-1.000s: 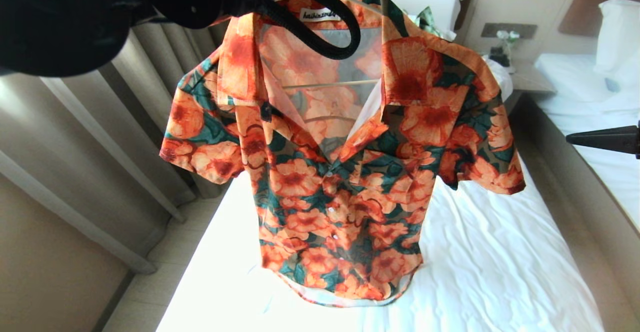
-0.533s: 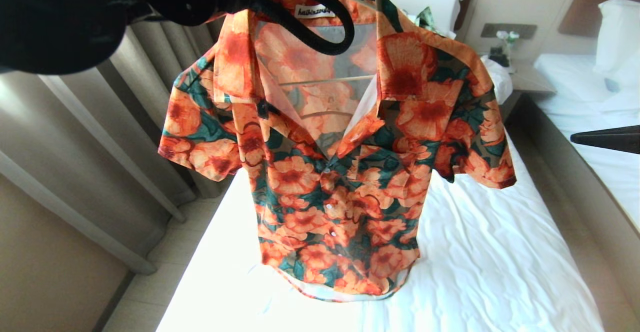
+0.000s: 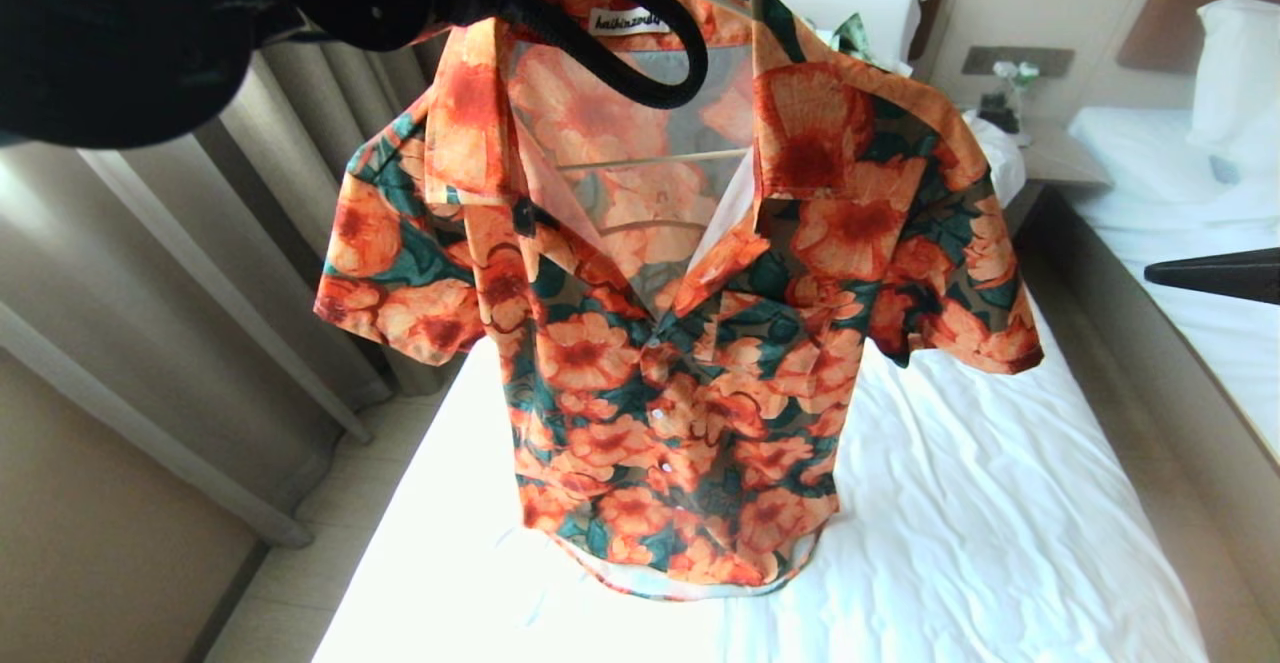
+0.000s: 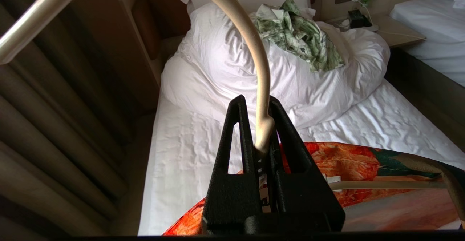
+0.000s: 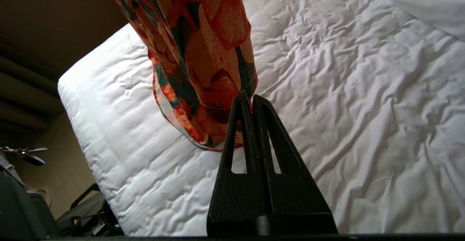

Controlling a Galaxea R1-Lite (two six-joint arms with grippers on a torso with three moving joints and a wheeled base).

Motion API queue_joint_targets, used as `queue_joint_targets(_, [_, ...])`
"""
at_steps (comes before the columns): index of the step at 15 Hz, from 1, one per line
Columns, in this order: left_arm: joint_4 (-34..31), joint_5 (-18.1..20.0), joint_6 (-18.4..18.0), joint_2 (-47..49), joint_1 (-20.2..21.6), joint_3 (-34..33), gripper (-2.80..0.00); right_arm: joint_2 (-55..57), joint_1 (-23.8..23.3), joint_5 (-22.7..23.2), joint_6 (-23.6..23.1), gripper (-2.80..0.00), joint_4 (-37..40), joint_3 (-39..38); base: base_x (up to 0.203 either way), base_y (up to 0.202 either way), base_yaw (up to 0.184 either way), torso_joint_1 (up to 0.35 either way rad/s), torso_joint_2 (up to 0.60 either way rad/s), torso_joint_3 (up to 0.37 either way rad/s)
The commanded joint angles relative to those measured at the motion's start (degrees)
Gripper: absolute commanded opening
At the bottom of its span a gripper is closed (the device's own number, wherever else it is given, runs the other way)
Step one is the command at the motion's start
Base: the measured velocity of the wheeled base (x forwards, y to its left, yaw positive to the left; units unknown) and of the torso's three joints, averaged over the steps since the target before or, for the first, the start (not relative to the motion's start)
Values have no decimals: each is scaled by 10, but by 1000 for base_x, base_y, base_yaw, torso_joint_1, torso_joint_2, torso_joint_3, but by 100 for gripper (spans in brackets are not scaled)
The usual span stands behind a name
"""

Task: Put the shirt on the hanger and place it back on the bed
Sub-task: Take the clothes hanger out of the clothes

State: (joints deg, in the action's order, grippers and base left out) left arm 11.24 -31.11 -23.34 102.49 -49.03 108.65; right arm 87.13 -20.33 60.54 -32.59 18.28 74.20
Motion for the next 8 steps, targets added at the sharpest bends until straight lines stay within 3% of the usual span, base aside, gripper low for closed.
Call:
queue_joint_targets(1, [1, -2, -1, 0, 0, 0, -280, -13, 3, 7, 11, -280, 3, 4, 0, 0, 0, 0, 0, 0])
queue_joint_targets(6, [1, -2, -1, 2, -1, 0, -280, -59, 42, 27, 85, -280, 2, 13, 0, 0, 0, 0, 0, 0])
queue_joint_targets(8, [1, -2, -1, 3, -3, 0, -280, -67, 87, 27, 152, -280, 1, 39, 0, 0, 0, 0, 0, 0])
